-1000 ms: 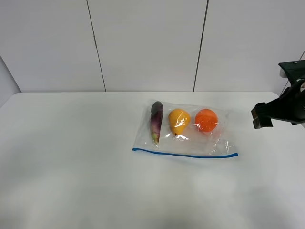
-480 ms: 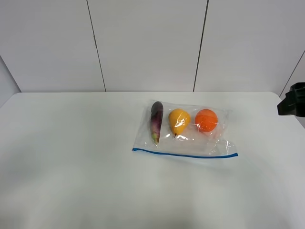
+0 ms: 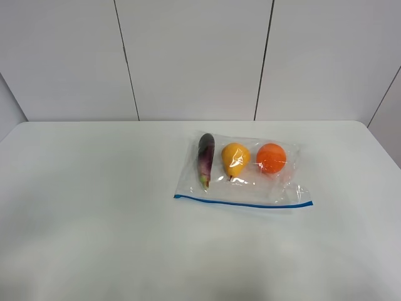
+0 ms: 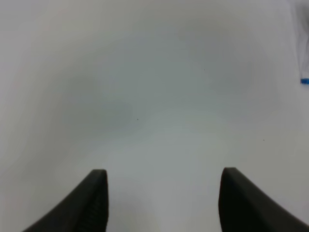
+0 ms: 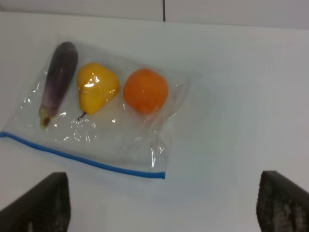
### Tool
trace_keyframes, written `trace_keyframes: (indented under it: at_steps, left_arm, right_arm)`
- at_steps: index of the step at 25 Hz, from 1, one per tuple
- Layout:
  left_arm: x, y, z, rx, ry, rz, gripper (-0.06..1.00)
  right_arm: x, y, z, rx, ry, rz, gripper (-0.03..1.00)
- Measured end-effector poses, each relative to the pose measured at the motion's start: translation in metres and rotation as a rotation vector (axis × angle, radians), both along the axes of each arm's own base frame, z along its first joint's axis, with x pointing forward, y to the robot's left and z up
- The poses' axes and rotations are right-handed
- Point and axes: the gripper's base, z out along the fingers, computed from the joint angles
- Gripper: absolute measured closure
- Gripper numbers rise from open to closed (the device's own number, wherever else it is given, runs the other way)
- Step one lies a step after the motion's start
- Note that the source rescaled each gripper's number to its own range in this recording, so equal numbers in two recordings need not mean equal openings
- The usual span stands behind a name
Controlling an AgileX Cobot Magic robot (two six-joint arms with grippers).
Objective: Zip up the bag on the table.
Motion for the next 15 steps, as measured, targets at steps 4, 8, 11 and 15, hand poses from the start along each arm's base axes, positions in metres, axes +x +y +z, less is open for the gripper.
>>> trace_keyframes:
  at_steps: [4,8,11,15]
  left_arm:
    - [0.000,0.000,0.000,0.000,0.000,0.000,0.28]
    - [0.000,0.000,0.000,0.000,0.000,0.000,0.28]
    - [0.000,0.000,0.000,0.000,0.000,0.000,0.28]
    - [0.000,0.000,0.000,0.000,0.000,0.000,0.28]
  right_arm:
    - [-0.019,0.000,-0.022,0.015,-0.021,0.001,0.13]
    - [-0.034,-0.001,-0.042,0.047,-0.036,-0.016,0.13]
    - [-0.046,-0.001,-0.050,0.081,-0.065,-0.034,0.13]
    - [-0.062,-0.002,-0.052,0.088,-0.099,-0.032,0.13]
